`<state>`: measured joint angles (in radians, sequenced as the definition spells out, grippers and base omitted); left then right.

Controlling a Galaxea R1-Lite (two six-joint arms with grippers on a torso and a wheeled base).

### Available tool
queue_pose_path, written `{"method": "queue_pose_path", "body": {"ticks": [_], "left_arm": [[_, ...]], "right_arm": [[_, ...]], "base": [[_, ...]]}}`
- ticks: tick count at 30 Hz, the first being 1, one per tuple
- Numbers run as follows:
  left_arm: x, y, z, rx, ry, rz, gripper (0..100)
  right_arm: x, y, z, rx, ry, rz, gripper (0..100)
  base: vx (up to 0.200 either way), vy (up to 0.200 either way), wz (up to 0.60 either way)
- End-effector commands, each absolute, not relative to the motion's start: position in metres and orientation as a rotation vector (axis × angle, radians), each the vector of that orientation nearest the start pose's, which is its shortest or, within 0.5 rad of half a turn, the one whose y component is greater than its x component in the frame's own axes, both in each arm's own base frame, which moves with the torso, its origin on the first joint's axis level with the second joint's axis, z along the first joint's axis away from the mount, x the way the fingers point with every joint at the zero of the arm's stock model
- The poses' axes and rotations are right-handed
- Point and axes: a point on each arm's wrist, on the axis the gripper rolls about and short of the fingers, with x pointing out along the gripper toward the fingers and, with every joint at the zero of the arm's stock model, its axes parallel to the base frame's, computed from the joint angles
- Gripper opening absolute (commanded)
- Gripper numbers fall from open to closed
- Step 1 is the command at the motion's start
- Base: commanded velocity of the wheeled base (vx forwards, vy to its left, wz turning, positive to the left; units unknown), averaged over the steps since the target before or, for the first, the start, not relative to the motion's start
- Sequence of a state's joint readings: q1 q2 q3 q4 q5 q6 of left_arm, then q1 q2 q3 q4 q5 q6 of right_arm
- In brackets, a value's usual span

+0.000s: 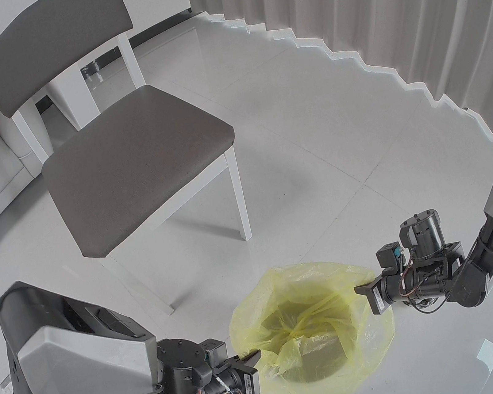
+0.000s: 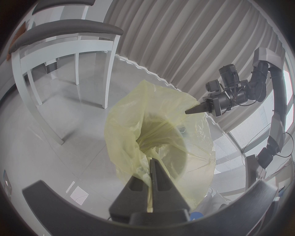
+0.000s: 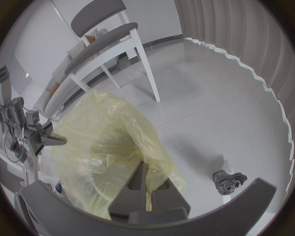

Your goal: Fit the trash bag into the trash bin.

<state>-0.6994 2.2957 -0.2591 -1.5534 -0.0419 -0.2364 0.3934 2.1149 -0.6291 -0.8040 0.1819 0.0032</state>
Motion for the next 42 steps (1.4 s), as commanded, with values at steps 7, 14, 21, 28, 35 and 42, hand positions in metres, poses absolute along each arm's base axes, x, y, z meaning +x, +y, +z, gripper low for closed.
{"method": "queue_pose_path", "body": {"ticks": [7,14,21,28,35,42], "left_arm": [[0.221,-0.184,-0.021,-0.065,0.539,-0.655,0],[0.23,-0.177,-0.024,-0.074,0.535,-0.612,0],[0.24,-0.182,-0.016,-0.092,0.476,-0.615,0],[0.238,-0.183,-0.017,-0.086,0.485,-0.622,0],[0.242,-0.189,-0.015,-0.095,0.456,-0.63,0],[0.254,-0.198,-0.012,-0.108,0.399,-0.607,0]], "right_arm": [[0.304,0.128,-0.01,-0.1,0.708,0.554,0],[0.318,0.133,-0.01,-0.098,0.675,0.554,0],[0.318,0.13,0.004,-0.112,0.631,0.557,0],[0.307,0.116,-0.003,-0.175,0.667,0.554,100],[0.307,0.109,0.011,-0.169,0.619,0.534,100],[0.308,0.109,0.034,-0.169,0.546,0.533,100]], "base": [[0.0,0.0,0.0],[0.0,0.0,0.0],[0.0,0.0,0.0],[0.0,0.0,0.0],[0.0,0.0,0.0],[0.0,0.0,0.0]]}}
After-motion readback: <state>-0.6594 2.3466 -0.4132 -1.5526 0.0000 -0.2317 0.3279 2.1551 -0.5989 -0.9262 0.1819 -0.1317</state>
